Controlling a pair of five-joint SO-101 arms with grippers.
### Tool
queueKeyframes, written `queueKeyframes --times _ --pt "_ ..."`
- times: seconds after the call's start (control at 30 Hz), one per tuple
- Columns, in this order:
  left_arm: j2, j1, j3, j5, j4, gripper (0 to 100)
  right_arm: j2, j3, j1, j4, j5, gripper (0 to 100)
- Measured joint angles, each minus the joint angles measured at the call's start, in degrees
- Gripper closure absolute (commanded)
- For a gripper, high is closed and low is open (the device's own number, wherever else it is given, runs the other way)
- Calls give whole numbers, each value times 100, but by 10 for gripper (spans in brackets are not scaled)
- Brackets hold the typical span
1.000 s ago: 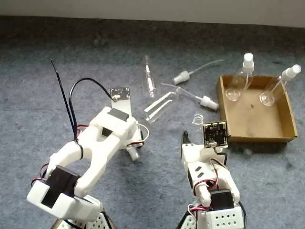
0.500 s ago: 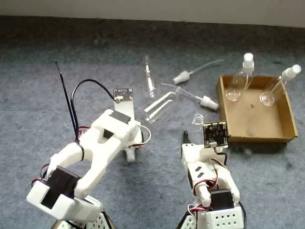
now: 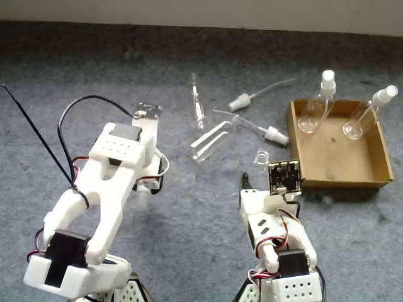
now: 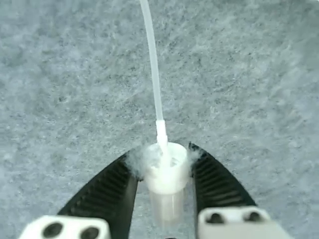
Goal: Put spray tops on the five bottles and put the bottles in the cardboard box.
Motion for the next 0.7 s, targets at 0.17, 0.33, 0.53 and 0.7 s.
queueKeyframes --times 0.17,0.33,0.53,0.7 --pt "0 -53 -62 -1521 18 987 0 0 0 0 0 832" --pt "0 -457 -440 -2848 62 987 0 0 0 0 0 832" --pt "0 -1327 -941 -3024 176 986 0 0 0 0 0 832" --pt "0 -1925 -1978 -3024 976 986 0 0 0 0 0 832"
